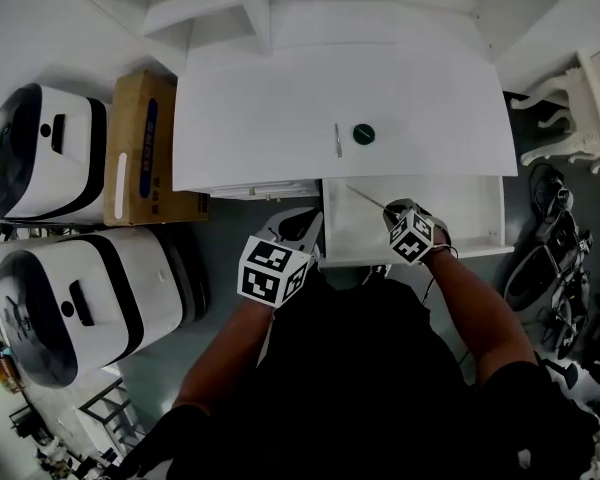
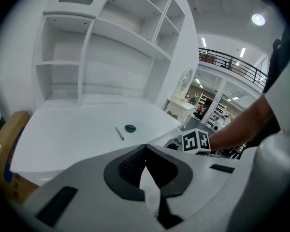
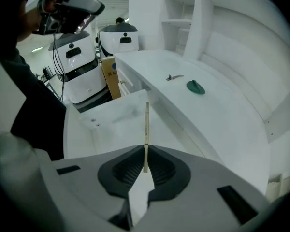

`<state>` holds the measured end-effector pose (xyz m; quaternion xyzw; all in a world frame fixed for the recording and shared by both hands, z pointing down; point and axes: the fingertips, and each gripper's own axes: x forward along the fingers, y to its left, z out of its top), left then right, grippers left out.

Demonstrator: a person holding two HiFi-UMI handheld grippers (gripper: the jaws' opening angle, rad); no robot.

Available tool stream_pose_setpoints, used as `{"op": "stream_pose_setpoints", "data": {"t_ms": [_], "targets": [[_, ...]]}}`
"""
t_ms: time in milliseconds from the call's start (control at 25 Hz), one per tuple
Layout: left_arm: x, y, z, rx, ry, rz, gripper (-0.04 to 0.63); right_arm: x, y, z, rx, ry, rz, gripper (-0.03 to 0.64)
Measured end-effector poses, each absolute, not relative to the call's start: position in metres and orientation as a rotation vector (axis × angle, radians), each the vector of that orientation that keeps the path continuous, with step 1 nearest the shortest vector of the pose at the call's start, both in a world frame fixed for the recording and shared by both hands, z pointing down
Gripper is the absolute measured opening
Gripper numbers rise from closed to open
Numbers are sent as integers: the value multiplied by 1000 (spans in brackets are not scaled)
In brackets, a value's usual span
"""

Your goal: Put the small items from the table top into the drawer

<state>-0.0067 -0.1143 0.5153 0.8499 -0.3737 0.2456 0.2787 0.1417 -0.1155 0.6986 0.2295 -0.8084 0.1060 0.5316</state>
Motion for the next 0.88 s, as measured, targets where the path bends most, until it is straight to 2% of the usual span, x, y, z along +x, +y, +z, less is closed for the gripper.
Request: {"op": "stream_pose_setpoints", "data": {"t_ms": [320, 880], "targets": [[-14, -110, 520, 2235, -1030, 691, 3, 142, -130, 760, 505, -1845, 238, 44], [-27, -107, 524, 2150, -1079, 689, 3, 148, -132, 797, 419, -1815, 259, 46]]}}
